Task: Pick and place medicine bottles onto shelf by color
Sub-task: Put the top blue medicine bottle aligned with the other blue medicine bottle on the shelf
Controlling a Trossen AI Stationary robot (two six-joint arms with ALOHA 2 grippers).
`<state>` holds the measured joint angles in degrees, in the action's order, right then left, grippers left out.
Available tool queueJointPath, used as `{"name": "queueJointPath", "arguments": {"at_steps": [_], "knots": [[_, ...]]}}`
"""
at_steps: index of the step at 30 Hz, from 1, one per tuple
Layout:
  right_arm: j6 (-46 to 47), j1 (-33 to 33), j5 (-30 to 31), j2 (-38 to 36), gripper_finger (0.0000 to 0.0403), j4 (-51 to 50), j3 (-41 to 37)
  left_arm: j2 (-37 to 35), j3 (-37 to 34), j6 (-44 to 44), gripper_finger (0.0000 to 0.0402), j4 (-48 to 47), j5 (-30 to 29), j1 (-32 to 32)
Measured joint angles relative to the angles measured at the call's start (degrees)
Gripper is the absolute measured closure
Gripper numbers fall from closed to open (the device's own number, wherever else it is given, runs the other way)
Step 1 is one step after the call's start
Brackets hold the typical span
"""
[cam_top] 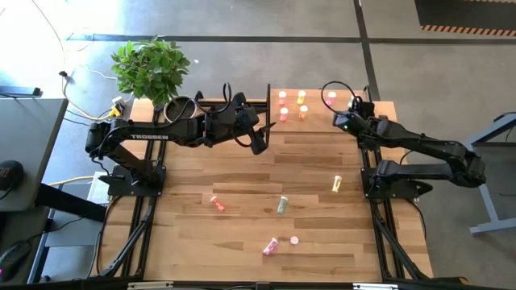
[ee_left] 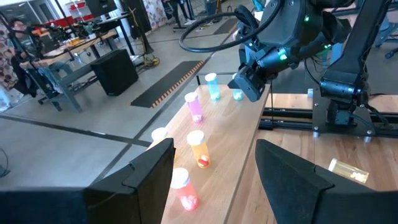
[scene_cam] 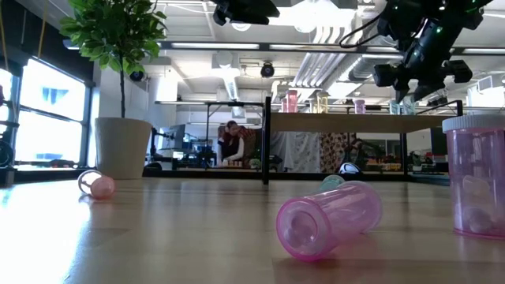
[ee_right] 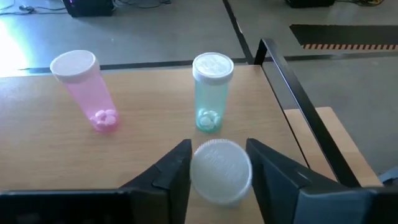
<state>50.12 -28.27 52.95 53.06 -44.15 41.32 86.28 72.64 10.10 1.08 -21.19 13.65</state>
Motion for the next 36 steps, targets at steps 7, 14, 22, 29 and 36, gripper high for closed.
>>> {"name": "queueJointPath", "arguments": {"at_steps": [7,14,22,29,36], "knots": [[0.0,0.0,0.3,-0.1,0.023,0.2,0.0,0.0,0.0,0.0,0.0187,0.0,0.0,0.0],[0.0,0.0,1.1,-0.2,0.0232,0.2,0.0,0.0,0.0,0.0,0.0187,0.0,0.0,0.0],[0.0,0.0,-2.5,-0.2,0.0232,-0.8,1.1,0.0,0.0,0.0,0.0187,0.0,0.0,0.0],[0.6,1.6,-5.9,-0.2,0.0232,-7.8,7.2,0.0,0.0,0.0,0.0187,0.0,0.0,0.0],[9.8,4.3,-13.3,-0.2,0.0232,-20.2,14.0,0.0,0.0,0.0,0.0187,-1.0,0.0,0.0]]}}
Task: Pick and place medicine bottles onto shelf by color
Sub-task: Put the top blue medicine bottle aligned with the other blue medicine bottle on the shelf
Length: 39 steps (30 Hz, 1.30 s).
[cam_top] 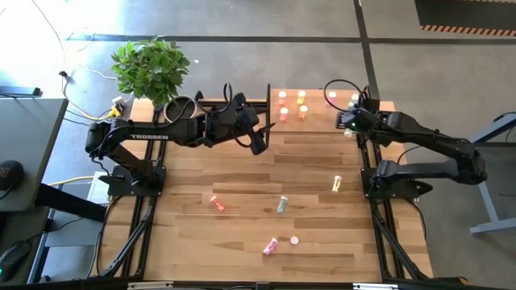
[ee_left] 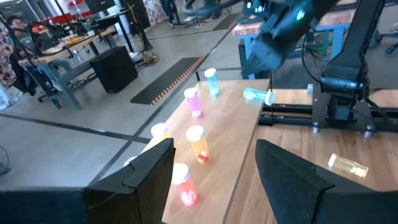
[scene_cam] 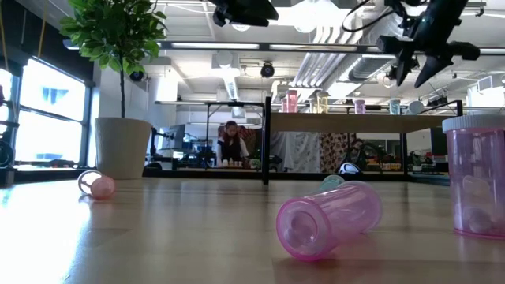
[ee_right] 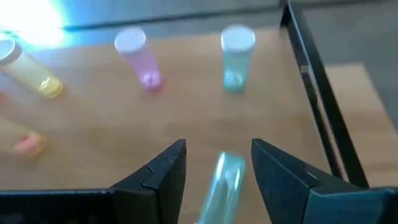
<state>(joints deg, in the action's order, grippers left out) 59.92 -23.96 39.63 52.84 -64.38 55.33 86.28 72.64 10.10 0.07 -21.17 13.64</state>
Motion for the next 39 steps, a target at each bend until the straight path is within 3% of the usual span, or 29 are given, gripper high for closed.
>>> {"name": "queueJointPath", "arguments": {"at_steps": [5,12,32,39], "knots": [[5.9,2.1,-5.4,0.0,0.0232,-7.6,3.5,0.0,0.0,-0.4,0.0187,-2.2,0.1,0.0],[9.9,5.2,-11.6,0.0,0.0232,-10.6,5.4,0.0,0.0,-0.9,0.0187,-3.8,0.9,0.0],[19.8,6.9,-12.4,0.1,0.0232,-8.2,-2.4,0.0,0.0,-0.9,0.0187,-3.8,1.0,0.0],[19.9,8.2,-16.3,0.0,0.0232,-7.5,-3.0,0.0,0.0,-0.9,0.0187,-4.9,1.0,0.0]]}}
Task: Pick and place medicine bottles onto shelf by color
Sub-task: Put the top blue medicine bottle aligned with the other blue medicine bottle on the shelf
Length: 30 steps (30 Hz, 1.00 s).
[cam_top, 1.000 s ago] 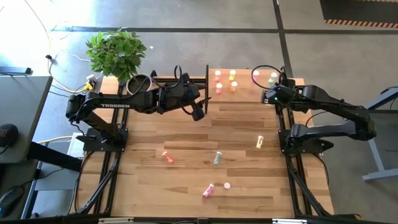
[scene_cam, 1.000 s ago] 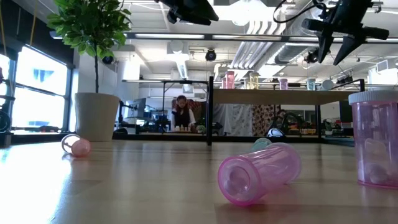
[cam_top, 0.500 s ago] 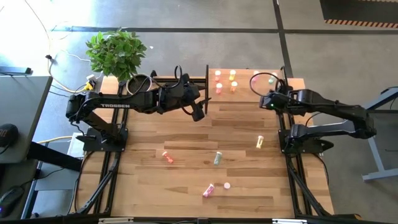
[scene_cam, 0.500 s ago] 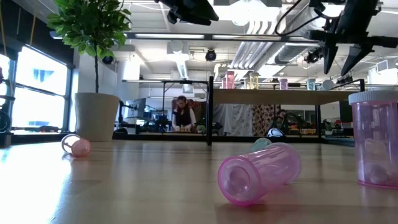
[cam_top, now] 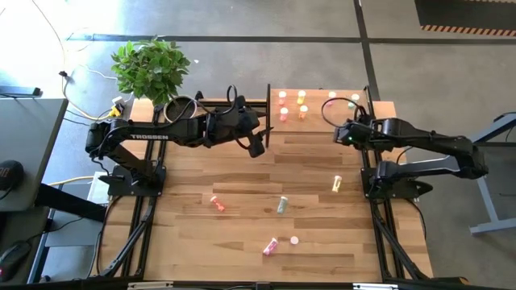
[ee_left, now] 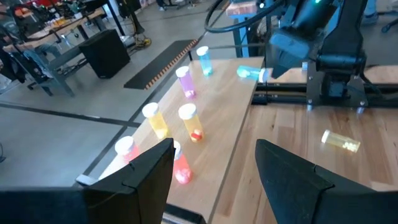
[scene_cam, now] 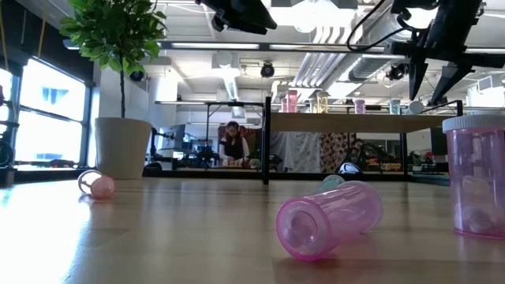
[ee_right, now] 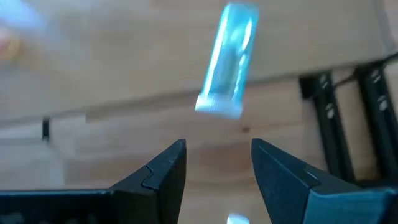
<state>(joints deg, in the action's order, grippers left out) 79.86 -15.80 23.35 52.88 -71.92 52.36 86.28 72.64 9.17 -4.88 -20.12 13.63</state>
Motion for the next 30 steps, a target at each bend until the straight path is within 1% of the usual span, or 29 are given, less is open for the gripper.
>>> {"name": "queueJointPath", "arguments": {"at_steps": [4,8,13,15,18,22,27,30], "knots": [[2.1,3.3,-3.8,0.0,0.0232,0.0,0.0,0.0,0.0,0.0,0.0187,-1.0,0.0,0.0],[5.8,8.1,-6.1,0.0,0.0232,0.0,0.0,0.0,0.0,0.7,0.0187,-1.4,-0.1,0.0],[12.0,15.8,-6.3,0.0,0.0232,0.0,0.0,0.0,0.0,2.3,0.0187,-1.4,-0.9,0.0],[14.5,18.9,-5.2,0.0,0.0232,-0.1,0.0,0.0,0.0,2.7,0.0187,-1.4,-1.1,0.0],[17.7,23.1,-1.4,-0.2,0.0232,-0.2,0.0,0.0,0.0,3.0,0.0187,-1.4,-1.2,0.0],[19.8,27.0,6.7,-0.6,0.0232,-1.4,2.2,0.0,0.0,3.1,0.0187,-1.4,-1.2,0.0],[20.3,28.8,17.9,-0.8,0.0232,-7.2,6.0,0.0,0.0,3.1,0.0187,-1.3,-1.3,0.0],[20.2,28.9,23.7,-0.9,0.0232,-9.3,6.5,0.0,0.0,3.1,0.0187,-1.3,-1.3,0.2]]}}
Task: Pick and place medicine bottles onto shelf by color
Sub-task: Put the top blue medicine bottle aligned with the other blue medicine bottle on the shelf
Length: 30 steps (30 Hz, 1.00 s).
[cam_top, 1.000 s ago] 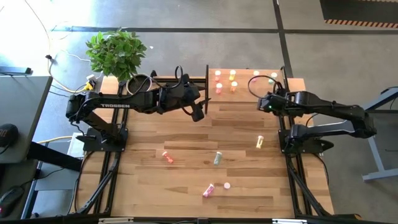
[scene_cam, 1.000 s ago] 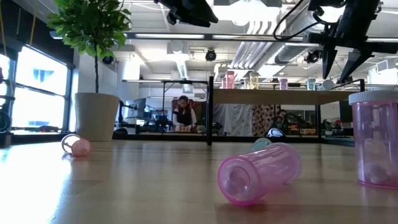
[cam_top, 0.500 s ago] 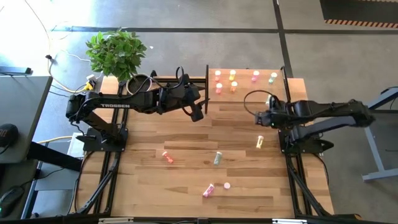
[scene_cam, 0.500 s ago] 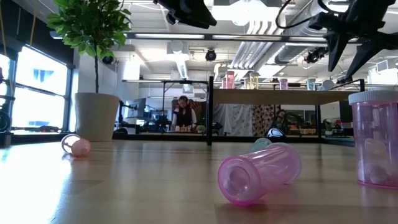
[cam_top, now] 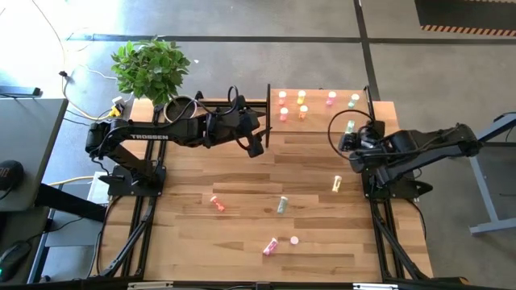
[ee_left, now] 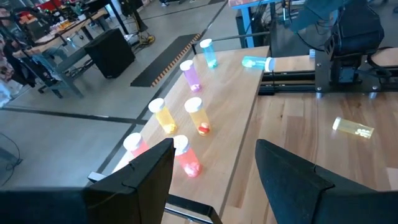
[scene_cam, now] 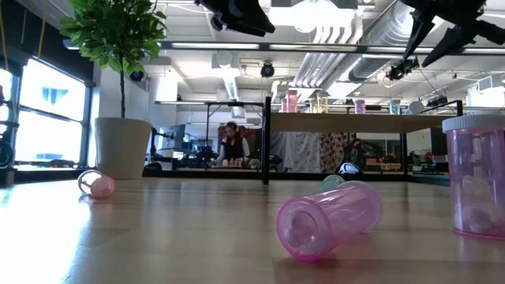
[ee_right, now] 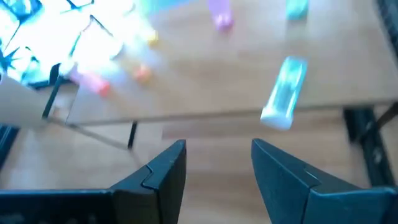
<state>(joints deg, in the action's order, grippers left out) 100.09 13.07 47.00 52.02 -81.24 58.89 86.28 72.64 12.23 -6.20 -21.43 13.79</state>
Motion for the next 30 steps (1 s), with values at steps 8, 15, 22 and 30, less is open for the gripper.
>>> {"name": "queueJointPath", "arguments": {"at_steps": [8,15,22,30], "knots": [[0.5,-2.7,-2.2,0.1,0.0232,-3.6,-0.9,0.0,0.0,0.0,0.0187,0.7,-0.2,1.5],[4.0,-7.5,-3.5,0.3,0.0232,-3.9,-0.9,0.0,0.0,0.0,0.0187,5.5,-0.2,3.6],[3.9,-10.1,-5.0,1.3,0.0232,-3.8,-0.9,0.0,0.0,0.0,0.0187,7.1,-1.4,5.4],[8.2,-10.2,-5.3,5.2,0.0232,-3.9,-0.9,0.0,0.0,0.0,0.0187,6.9,-3.7,5.7]]}}
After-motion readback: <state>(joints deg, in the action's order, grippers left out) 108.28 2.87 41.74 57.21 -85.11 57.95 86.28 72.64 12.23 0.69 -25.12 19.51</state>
